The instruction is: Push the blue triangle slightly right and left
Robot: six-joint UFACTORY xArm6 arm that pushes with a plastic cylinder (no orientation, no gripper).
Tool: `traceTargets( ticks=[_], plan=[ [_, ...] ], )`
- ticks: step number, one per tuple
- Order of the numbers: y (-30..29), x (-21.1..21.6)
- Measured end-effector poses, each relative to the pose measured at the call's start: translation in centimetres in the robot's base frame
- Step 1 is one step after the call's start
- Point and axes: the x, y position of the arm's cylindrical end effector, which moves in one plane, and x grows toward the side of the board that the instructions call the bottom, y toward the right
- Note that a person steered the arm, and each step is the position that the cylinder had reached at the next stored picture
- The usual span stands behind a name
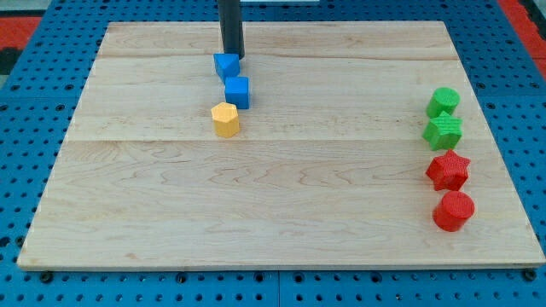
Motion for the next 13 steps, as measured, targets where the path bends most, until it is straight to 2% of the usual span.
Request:
traceTargets(
  ticks=[2, 3, 6, 8, 9, 10, 11, 12, 13],
  plan=[
    [-6.6, -0.6],
    [-7.0, 0.2],
    [-3.2, 4.1],
    [-1.5, 2.6],
    [1.1, 2.5],
    [-2.6, 1.9],
    [-9.0, -0.6],
    [-4.2, -3.2],
    [6.6, -3.3]
  ],
)
